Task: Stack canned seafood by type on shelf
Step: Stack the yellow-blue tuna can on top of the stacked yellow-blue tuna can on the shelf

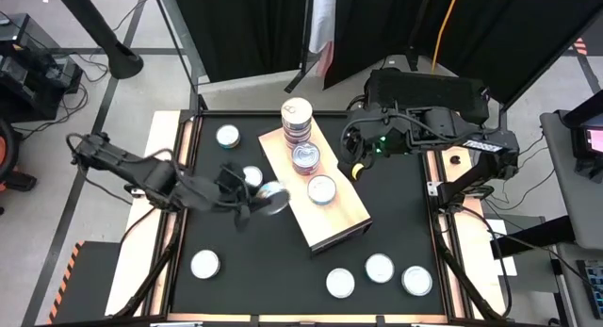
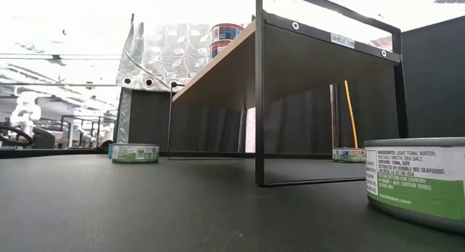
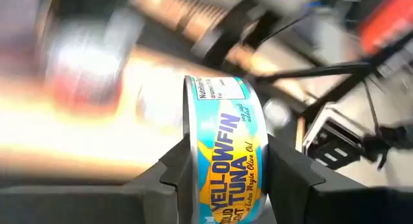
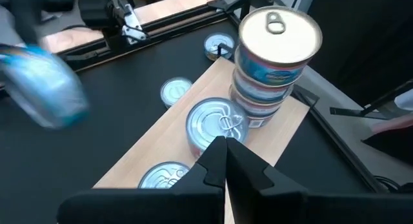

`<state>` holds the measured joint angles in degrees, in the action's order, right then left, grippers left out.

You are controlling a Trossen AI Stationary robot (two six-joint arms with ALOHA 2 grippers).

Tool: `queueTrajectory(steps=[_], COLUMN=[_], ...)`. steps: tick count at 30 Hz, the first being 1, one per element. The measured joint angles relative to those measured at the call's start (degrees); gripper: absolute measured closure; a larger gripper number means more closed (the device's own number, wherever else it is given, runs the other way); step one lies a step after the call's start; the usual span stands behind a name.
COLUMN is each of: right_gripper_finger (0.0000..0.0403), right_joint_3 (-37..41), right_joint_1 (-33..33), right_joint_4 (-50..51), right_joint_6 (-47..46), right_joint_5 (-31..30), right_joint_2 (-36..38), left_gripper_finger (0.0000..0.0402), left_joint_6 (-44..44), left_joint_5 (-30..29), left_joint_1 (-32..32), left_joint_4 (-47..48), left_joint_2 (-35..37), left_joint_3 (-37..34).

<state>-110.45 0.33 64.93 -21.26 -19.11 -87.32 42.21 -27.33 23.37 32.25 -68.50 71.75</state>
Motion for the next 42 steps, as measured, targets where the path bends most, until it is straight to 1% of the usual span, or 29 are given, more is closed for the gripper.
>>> queueTrajectory(steps=[4,6,8,10,11,12,15,18,23,26,30,32,38,42], right_gripper_finger=[0.0403,0.0403,0.0403,0.0403,0.0403,0.0403,0.0403,0.0403,0.0403,0.0403,0.0403,0.0403,0.0403,0.0403], right_joint_3=[0.0,0.0,0.0,0.0,0.0,0.0,-0.1,-0.1,-0.1,-0.1,-0.1,0.0,0.0,0.0], right_joint_1=[-1.1,-1.9,-2.8,-3.7,-4.1,-4.5,-5.6,-6.1,-6.0,-6.0,-6.0,-6.0,-6.0,-6.0], right_joint_4=[0.0,0.4,0.8,0.9,1.0,1.1,1.1,1.2,1.4,1.9,1.9,1.8,1.8,1.8], right_joint_6=[-0.2,-0.7,-1.3,-1.9,-2.1,-2.1,-2.1,-3.1,-3.6,-3.6,-3.6,-3.6,-3.2,-3.0], right_joint_5=[-0.1,-0.5,-0.5,-0.6,-0.6,-0.6,-0.7,-0.7,-0.7,-0.5,-0.3,-0.3,-0.3,-0.3], right_joint_2=[2.4,4.4,6.4,8.6,9.7,10.7,13.3,15.0,16.0,15.9,15.4,15.2,14.8,14.6], left_gripper_finger=[0.0261,0.0261,0.0261,0.0261,0.0261,0.0261,0.0260,0.0253,0.0251,0.0250,0.0249,0.0248,0.0248,0.0246], left_joint_6=[-37.4,-54.1,-62.4,-66.9,-69.0,-70.8,-73.1,-74.3,-74.7,-75.2,-75.6,-75.6,-75.5,-73.9], left_joint_5=[-0.2,-1.5,-4.7,-7.7,-7.5,-6.0,-0.6,1.9,1.9,2.0,1.8,2.1,5.6,7.3], left_joint_1=[-1.0,-1.6,-2.9,-4.5,-5.5,-6.4,-8.3,-9.3,-10.3,-11.3,-12.7,-13.2,-14.5,-15.1], left_joint_4=[-15.3,-19.6,-22.0,-21.8,-21.7,-21.6,-20.5,-20.4,-20.2,-17.3,-14.6,-14.8,-14.7,-13.6], left_joint_2=[-2.7,-4.4,-7.0,-9.5,-10.7,-12.0,-15.8,-18.4,-21.7,-23.3,-24.2,-24.2,-24.1,-24.7], left_joint_3=[3.2,3.8,5.1,5.6,5.6,5.7,5.7,5.7,5.7,5.7,5.7,5.7,5.7,5.7])
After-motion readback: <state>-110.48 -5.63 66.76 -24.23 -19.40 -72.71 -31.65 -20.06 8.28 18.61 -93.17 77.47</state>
